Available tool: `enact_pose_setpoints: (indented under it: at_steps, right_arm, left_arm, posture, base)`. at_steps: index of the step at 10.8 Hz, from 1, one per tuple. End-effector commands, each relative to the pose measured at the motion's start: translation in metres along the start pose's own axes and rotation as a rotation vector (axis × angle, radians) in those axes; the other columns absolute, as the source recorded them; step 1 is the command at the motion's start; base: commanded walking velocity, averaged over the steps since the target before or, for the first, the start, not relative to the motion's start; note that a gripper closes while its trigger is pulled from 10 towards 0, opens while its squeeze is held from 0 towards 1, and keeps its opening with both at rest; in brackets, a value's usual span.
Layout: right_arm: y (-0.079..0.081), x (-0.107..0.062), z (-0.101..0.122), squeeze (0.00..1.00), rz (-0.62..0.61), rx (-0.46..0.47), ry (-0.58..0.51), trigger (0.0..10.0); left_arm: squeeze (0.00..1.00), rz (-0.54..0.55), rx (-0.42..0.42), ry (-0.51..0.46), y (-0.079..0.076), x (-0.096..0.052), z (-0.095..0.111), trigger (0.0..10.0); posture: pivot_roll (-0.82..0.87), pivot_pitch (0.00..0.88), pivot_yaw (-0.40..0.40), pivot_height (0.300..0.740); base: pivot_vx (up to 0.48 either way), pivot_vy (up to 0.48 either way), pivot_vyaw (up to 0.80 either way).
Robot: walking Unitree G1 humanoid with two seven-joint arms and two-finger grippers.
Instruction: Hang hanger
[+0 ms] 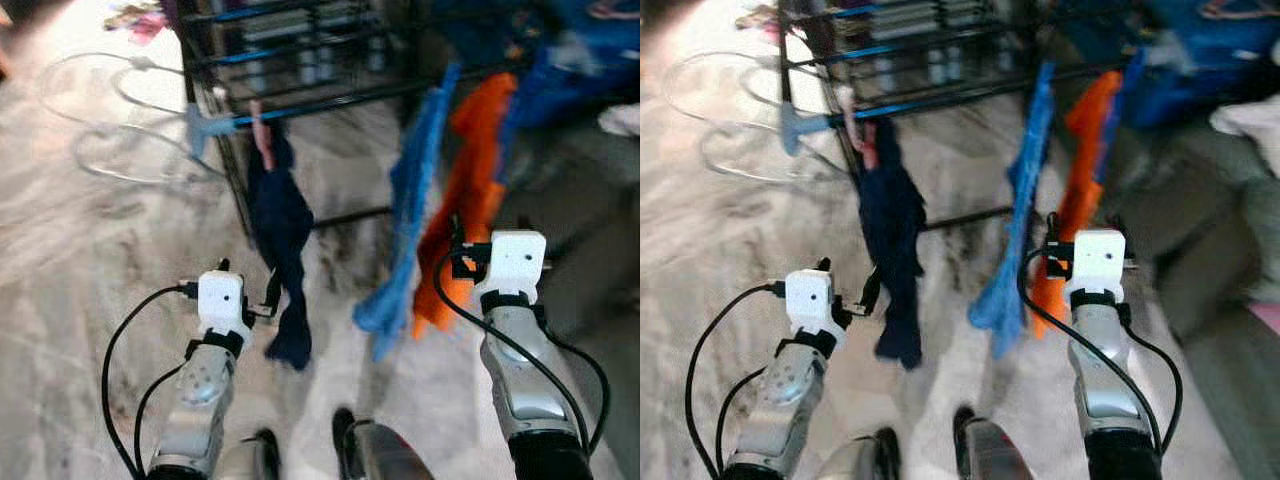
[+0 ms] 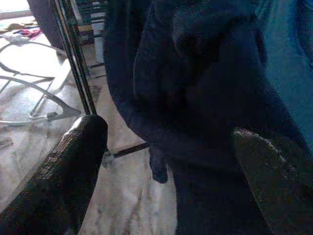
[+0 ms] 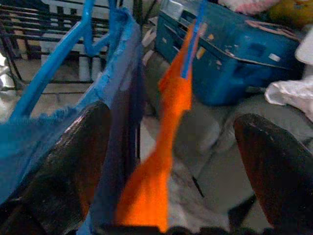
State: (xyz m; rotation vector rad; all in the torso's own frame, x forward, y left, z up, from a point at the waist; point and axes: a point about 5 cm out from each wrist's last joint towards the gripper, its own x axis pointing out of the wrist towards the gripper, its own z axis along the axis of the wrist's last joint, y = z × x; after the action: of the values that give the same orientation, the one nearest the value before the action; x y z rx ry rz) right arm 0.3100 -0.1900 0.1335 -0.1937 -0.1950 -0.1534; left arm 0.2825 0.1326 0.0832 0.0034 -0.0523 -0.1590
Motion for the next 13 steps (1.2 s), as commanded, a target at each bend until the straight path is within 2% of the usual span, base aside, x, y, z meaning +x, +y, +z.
enact_pose_setpoints:
  at_steps: [1,3,5,7,9,12,13]
  right_arm:
    - [0.003,-0.002,-0.003,0.00,0.021,0.010,0.012,10.0]
    - [0.011,-0.001,0.003,0.00,0.088,-0.004,-0.019,10.0]
    - [0.021,0.008,0.013,0.00,0.156,0.012,-0.051,10.0]
    - [0.026,0.011,0.014,0.00,0.172,0.025,-0.053,10.0]
    - [0.029,0.008,0.011,0.00,0.182,0.029,-0.044,10.0]
    - [0.022,0.014,0.016,0.00,0.096,-0.021,-0.062,10.0]
    - [0.014,0.014,0.016,0.00,0.033,-0.068,-0.070,10.0]
  left_arm:
    - [0.00,0.021,-0.001,0.019,0.005,-0.006,-0.005,10.0]
    - [0.00,0.021,0.011,0.024,0.006,-0.006,-0.006,10.0]
    - [0.00,0.015,0.015,0.023,0.006,-0.005,-0.006,10.0]
    - [0.00,-0.009,0.042,-0.001,0.005,-0.005,-0.003,10.0]
    - [0.00,0.010,0.031,0.026,0.007,-0.006,-0.007,10.0]
    - [0.00,-0.004,0.023,0.019,0.003,-0.006,-0.007,10.0]
    - [0.00,-0.007,0.018,0.016,0.003,-0.006,-0.007,10.0]
  posture:
    - [-0.16,0.272,0.033,0.740]
    - [-0.16,0.276,0.037,0.740]
    - [-0.17,0.279,0.041,0.740]
    - [-0.16,0.280,0.039,0.740]
    - [-0.16,0.280,0.039,0.740]
    - [-0.16,0.282,0.037,0.740]
    - [-0.16,0.282,0.035,0.740]
  base:
    - [0.000,0.000,0.00]
    - [0.000,0.000,0.00]
    - [0.000,0.000,0.55]
    - [0.156,0.257,0.32]
    - [0.146,0.131,0.00]
    - [0.000,0.000,0.00]
    - [0.000,0.000,0.00]
